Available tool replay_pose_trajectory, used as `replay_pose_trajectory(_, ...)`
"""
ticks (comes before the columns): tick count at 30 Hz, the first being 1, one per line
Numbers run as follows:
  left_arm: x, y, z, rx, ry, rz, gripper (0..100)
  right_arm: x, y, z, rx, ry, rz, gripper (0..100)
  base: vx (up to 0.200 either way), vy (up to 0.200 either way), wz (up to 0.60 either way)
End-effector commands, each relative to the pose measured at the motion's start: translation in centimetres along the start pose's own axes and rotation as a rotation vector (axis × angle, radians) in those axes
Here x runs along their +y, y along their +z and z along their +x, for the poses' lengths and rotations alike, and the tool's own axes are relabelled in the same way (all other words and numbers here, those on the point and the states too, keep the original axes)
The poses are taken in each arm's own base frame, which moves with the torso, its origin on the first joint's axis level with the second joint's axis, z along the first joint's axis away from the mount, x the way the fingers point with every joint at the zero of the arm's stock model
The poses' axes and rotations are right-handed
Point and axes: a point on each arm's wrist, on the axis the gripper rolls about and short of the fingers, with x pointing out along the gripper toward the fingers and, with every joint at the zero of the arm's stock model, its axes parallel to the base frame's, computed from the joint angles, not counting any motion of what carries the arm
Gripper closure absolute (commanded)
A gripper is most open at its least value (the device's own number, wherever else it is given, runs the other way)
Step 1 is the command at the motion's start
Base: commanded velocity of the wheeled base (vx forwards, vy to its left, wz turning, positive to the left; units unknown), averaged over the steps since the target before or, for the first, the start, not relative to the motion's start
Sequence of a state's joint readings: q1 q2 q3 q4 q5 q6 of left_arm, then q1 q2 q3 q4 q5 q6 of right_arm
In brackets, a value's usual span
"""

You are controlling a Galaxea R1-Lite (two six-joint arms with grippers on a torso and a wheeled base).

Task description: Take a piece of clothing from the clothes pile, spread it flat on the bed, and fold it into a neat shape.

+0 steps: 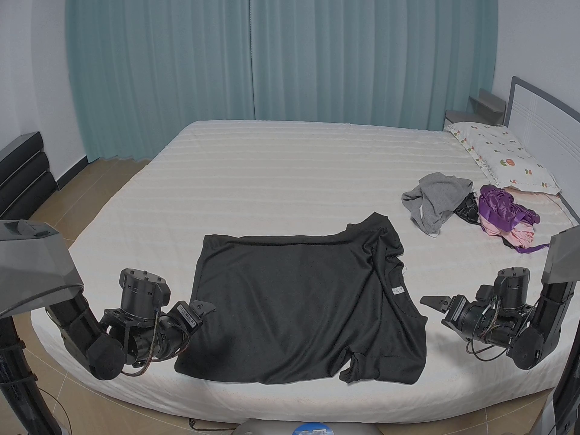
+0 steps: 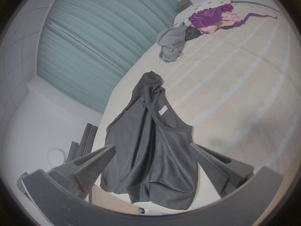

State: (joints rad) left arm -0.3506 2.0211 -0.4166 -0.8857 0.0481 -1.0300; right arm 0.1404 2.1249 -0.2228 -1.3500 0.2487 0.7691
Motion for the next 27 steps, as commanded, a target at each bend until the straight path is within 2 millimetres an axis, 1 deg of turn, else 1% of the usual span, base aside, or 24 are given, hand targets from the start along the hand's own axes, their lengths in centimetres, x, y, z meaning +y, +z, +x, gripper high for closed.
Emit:
replay_pose_trajectory(1, 0.8, -0.7, 0.2, 0.019, 0.023, 0.005, 0, -0.9, -0.7, 0.2, 0.028, -0.028, 0.012, 0, 0.000, 0.000, 0.00)
replay_pose_trajectory(3, 0.9, -0.8, 0.5, 0.017, 0.023, 0.005, 0, -1.0, -0.9, 0.4, 0.031, -0.028, 0.011, 0, 0.000, 0.000, 0.00)
replay_pose_trajectory(6, 1.3, -1.0, 1.0, 0.020, 0.040, 0.009, 0, -1.2, -1.1, 0.7, 0.036, -0.030, 0.011, 0, -0.200, 0.000, 0.00)
replay_pose_trajectory(16, 1.7, -1.3, 1.5, 0.030, 0.068, 0.019, 0, -1.4, -1.4, 0.6, 0.050, -0.039, 0.014, 0, -0.200, 0.000, 0.00)
replay_pose_trajectory(18, 2.1, -1.5, 1.9, 0.036, 0.088, 0.022, 0, -1.5, -1.5, 0.6, 0.053, -0.041, 0.015, 0, -0.200, 0.000, 0.00)
replay_pose_trajectory(19, 2.1, -1.5, 1.9, 0.036, 0.088, 0.022, 0, -1.5, -1.5, 0.6, 0.053, -0.041, 0.015, 0, 0.000, 0.000, 0.00)
replay_pose_trajectory(23, 2.8, -1.5, 3.3, -0.017, 0.148, 0.030, 0, -1.4, -1.5, 0.7, 0.054, -0.040, 0.014, 0, 0.000, 0.000, 0.00)
replay_pose_trajectory(27, 4.0, -2.2, 4.4, -0.009, 0.214, 0.104, 0, -1.3, -1.8, 0.8, 0.065, -0.037, 0.009, 0, 0.000, 0.000, 0.00)
